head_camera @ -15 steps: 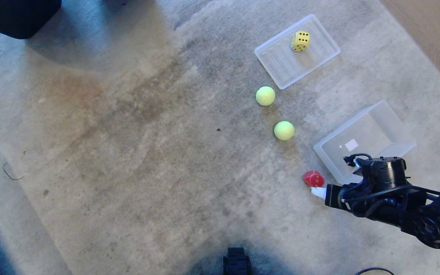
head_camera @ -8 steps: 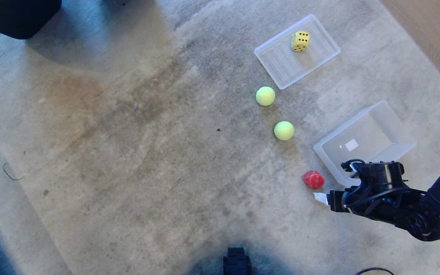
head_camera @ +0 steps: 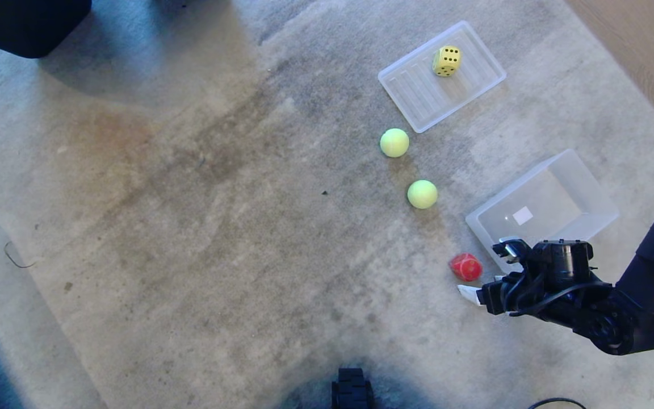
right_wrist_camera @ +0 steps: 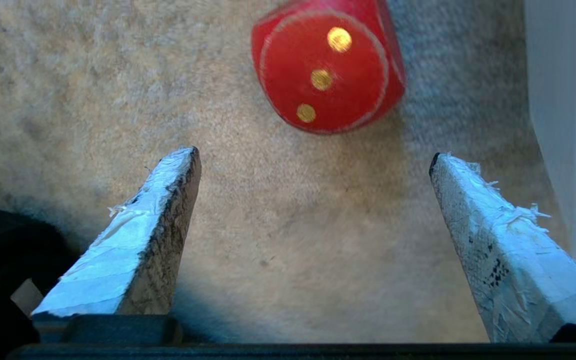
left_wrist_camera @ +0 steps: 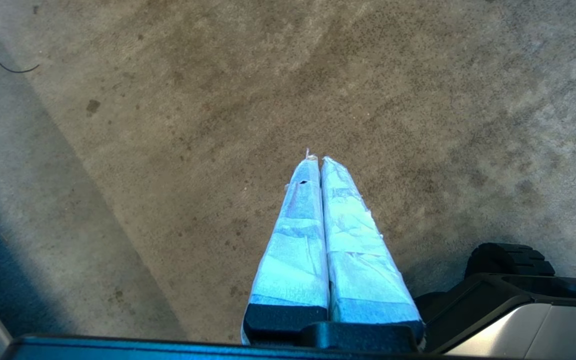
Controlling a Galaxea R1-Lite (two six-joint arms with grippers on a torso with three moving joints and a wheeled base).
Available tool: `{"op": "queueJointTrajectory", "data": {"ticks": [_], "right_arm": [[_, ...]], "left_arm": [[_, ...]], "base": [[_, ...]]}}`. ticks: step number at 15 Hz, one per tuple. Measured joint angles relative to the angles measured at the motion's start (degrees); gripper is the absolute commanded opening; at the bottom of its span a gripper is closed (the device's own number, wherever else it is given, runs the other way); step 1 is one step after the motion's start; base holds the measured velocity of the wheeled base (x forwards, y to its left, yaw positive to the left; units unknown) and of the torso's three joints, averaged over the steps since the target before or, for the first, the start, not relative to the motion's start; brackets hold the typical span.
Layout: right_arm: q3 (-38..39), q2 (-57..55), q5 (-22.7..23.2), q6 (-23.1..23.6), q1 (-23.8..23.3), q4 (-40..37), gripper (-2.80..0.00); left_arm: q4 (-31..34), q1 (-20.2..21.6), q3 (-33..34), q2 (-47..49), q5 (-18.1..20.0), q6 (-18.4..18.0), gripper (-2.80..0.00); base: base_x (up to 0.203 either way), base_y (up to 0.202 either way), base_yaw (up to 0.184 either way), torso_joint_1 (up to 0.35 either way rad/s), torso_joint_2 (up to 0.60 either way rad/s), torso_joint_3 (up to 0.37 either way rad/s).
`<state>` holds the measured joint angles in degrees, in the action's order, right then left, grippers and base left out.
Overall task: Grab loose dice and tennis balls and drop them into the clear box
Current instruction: Pick up toys out of the box
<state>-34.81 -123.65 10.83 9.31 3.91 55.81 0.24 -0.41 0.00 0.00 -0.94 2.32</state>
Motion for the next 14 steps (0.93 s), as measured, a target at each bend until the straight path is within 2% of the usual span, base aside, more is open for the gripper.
{"op": "queueJointTrajectory", "data": {"ticks": [2, 7, 10, 13, 14], "right_arm": [[-1.49, -0.67, 0.66, 2.62, -0.41, 0.20, 0.00], [-4.94, -2.91, 2.75, 3.38, -0.39, 2.28, 0.00], [-5.87, -4.56, 2.78, 6.49, -0.39, 2.92, 0.00], [-6.62, -6.04, 2.48, 7.15, -0.41, 3.62, 0.00], [-7.21, -6.52, 2.38, 7.48, -0.44, 4.02, -2.80]], "left_arm": [[0.00, 0.00, 0.00, 0.00, 0.00, 0.02, -2.80], [-0.02, -0.05, 0.00, 0.00, 0.01, 0.02, -2.80], [-0.04, 0.00, 0.00, 0.00, 0.00, 0.00, -2.80], [0.00, -0.04, 0.00, 0.00, 0.00, 0.02, -2.80], [-0.02, -0.07, 0.00, 0.00, 0.00, 0.02, -2.80]], "base": [[0.000, 0.000, 0.000, 0.000, 0.00, 0.000], [0.000, 0.000, 0.000, 0.000, 0.00, 0.000], [0.000, 0.000, 0.000, 0.000, 0.00, 0.000], [0.000, 0.000, 0.000, 0.000, 0.00, 0.000], [0.000, 0.000, 0.000, 0.000, 0.00, 0.000]]}}
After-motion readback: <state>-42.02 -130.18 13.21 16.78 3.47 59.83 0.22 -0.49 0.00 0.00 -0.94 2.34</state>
